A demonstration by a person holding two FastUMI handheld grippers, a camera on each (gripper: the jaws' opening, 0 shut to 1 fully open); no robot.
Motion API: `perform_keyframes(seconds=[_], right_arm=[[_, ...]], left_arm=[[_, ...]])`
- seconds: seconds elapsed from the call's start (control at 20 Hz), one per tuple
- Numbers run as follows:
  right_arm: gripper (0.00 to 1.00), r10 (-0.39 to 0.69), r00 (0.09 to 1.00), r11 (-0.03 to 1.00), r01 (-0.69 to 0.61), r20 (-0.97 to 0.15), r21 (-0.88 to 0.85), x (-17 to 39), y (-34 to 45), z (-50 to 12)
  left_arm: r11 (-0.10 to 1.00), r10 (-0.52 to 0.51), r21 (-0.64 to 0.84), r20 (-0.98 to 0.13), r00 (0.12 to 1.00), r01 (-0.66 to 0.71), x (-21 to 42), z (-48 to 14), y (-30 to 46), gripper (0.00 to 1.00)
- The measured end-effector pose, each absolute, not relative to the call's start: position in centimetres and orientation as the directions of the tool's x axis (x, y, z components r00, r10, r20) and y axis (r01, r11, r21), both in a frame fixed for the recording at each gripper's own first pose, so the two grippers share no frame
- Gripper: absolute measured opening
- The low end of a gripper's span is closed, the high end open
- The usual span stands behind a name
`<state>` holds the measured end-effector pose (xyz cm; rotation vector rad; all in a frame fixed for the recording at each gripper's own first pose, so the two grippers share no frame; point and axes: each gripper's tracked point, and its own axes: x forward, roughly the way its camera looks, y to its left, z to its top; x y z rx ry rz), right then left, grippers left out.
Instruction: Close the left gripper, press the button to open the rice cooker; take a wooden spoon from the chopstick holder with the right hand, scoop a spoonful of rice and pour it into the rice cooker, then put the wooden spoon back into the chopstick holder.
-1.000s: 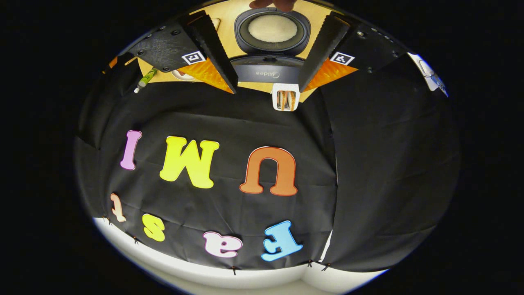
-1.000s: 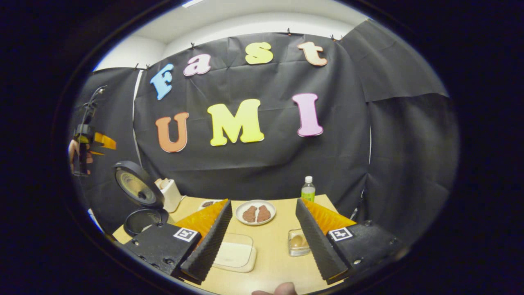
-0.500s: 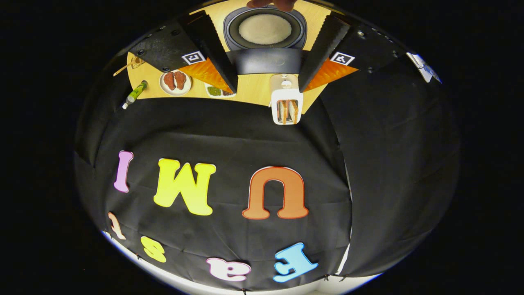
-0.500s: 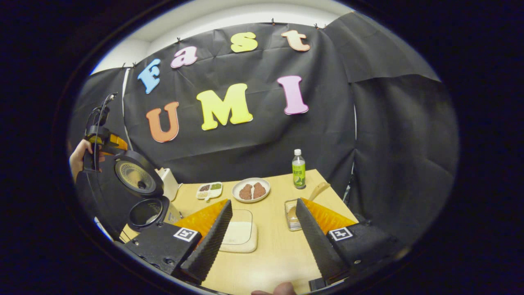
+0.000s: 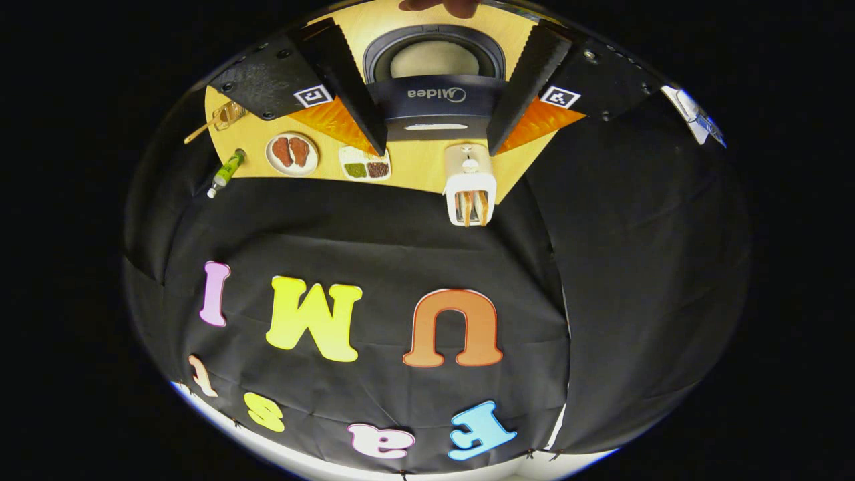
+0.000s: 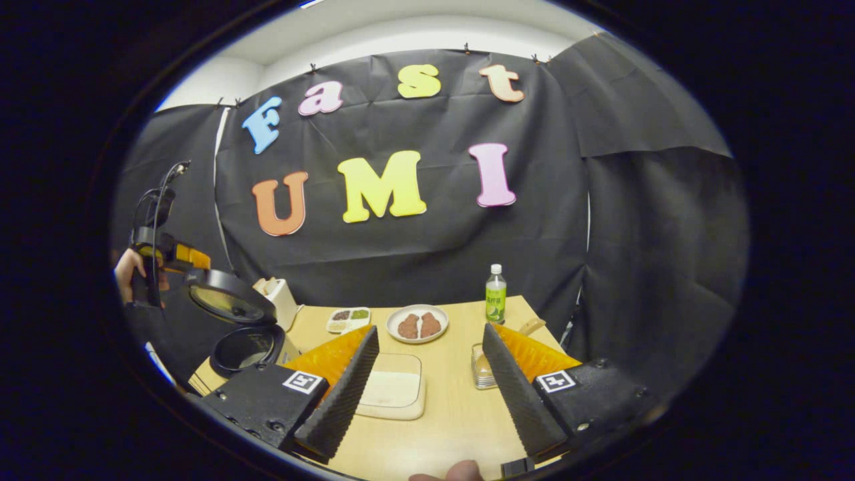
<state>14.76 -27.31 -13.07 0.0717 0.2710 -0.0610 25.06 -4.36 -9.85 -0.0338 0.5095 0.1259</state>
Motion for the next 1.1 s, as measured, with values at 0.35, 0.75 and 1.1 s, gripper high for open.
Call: perform_keyframes(seconds=[0.35,0.75,1.1], right_arm=[[0.99,-0.007,0.957,0.998,0.023,-0.290,0.054,15.1,-25.7,-13.7],[0.99,-0.033,0.959,0.998,0.046,-0.282,0.041,14.8,-26.6,-12.8],[1.00,-0.043,0.959,0.997,0.059,-0.279,0.050,14.7,-27.4,-12.8]], left_arm=[[0.995,0.077,-0.005,-0.610,0.789,-0.101,18.2,-17.8,-6.1,0.97],[0.990,0.047,-0.063,-0.690,0.722,-0.124,15.5,-23.9,-6.2,0.97],[0.990,0.073,-0.029,-0.722,0.687,-0.136,15.1,-25.4,-6.0,0.96]])
